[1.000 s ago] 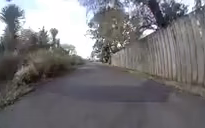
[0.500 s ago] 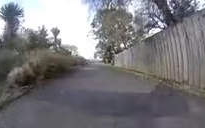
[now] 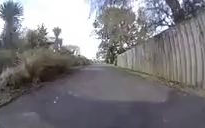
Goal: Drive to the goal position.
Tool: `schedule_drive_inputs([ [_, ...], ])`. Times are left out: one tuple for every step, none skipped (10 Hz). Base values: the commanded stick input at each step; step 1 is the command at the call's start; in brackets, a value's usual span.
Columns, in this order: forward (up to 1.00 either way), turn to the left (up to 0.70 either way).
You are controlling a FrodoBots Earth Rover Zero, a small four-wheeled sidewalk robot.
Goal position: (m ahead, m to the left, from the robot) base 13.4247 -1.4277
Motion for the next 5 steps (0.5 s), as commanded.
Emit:
schedule_drive_inputs([
  [0.85,0.00],
  [0.85,0.00],
  [0.85,0.00],
  [0.85,0.00],
  [0.85,0.00],
])
